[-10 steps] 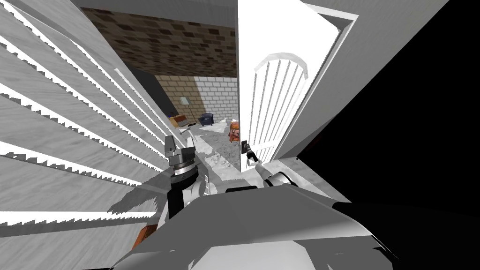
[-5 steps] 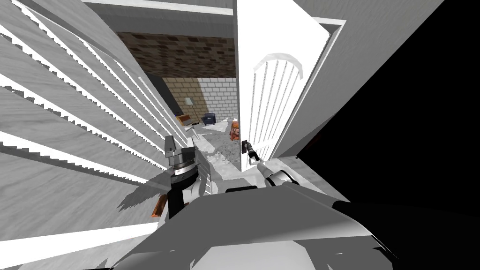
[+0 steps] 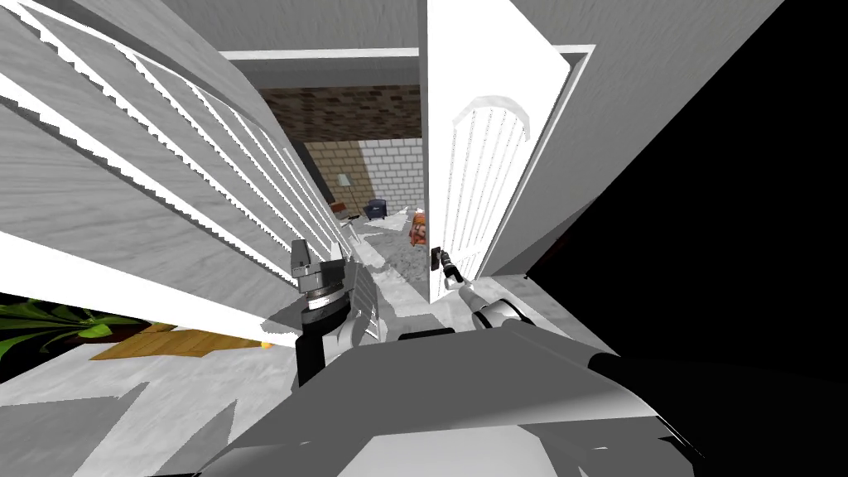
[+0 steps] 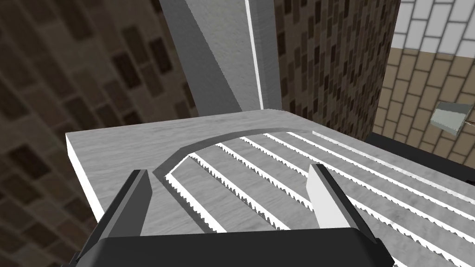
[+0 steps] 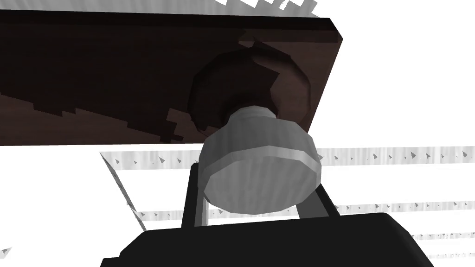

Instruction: Pull the door open

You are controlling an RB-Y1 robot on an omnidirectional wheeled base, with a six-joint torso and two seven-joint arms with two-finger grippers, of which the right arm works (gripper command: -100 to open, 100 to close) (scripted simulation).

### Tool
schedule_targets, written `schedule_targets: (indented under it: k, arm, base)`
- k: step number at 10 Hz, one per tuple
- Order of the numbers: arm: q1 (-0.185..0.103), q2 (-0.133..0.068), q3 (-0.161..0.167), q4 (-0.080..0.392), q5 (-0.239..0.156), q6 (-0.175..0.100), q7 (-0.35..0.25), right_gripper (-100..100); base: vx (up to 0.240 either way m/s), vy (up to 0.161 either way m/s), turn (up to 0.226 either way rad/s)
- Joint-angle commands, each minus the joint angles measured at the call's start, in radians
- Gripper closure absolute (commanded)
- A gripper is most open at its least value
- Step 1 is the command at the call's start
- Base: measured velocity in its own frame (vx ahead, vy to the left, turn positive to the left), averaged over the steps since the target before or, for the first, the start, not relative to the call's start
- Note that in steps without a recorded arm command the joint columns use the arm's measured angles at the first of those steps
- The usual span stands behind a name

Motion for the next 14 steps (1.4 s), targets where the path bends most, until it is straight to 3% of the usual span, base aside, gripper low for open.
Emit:
schedule_targets:
  k: [1,7,10,11,14]
  arm:
    - [0.010,-0.019,0.012,-0.007,-0.003,-0.001,-0.016,100]
    - [0.020,-0.100,0.042,-0.008,-0.028,-0.008,-0.081,100]
    - [0.026,-0.134,0.060,-0.008,-0.042,-0.013,-0.121,100]
    - [0.026,-0.134,0.060,-0.008,-0.042,-0.013,-0.121,100]
    - [0.034,-0.172,0.081,-0.006,-0.060,-0.018,-0.172,100]
  base:
    - [-0.175,-0.017,0.143]
    - [-0.111,0.001,0.141]
    - [0.013,0.022,0.117]
    - [0.041,0.013,0.047]
    - [0.119,0.020,0.110]
